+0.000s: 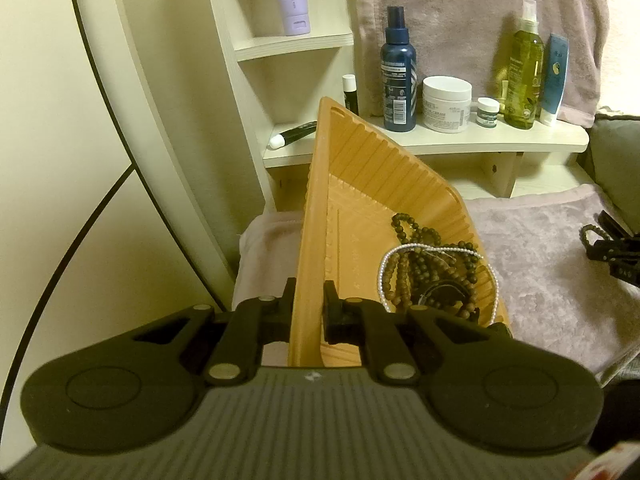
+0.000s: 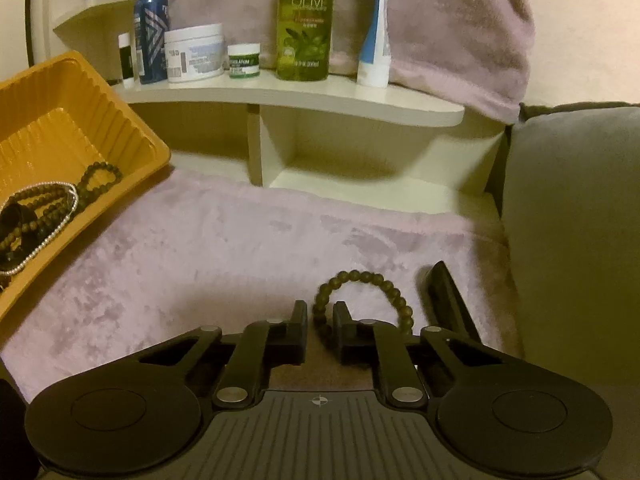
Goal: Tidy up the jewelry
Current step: 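Grasp the dark bead bracelet on the towel with the right gripper, then carry the bead bracelet over the tray and open the right gripper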
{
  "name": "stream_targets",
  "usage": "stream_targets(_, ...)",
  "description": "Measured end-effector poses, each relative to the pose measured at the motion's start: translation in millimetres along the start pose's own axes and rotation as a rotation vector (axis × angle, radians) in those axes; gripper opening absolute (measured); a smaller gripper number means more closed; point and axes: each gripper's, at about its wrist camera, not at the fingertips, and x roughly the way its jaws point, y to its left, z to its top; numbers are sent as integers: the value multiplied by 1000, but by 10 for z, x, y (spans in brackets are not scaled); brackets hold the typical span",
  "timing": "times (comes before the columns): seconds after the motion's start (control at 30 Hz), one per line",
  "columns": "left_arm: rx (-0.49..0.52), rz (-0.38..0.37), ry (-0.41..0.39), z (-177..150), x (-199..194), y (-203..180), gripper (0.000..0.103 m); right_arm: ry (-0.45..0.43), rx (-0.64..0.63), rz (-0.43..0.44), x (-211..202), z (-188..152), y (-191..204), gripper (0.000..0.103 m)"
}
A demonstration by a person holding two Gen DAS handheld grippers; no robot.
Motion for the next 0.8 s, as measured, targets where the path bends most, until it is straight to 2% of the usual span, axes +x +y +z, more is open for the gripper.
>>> stream_targets(0.1,-1,-1,0,1,-1,-2,10,-3,4,3,-3,-6,-3,13)
stream_targets(0.17,0,1,0,2,3,1,10,1,1,0,-12,0,5,6)
stream_targets(0.33,-2,0,-1,-1,6,4,10,-16,0,12,-115,17,44,6)
stream_targets(0.6,-2,1,0,1,7,0,10,-98,53,69,-426,170,130,6)
stream_targets(0.8,-3,1,0,0,6,0,10,-141,46,97,-595,317,219,6)
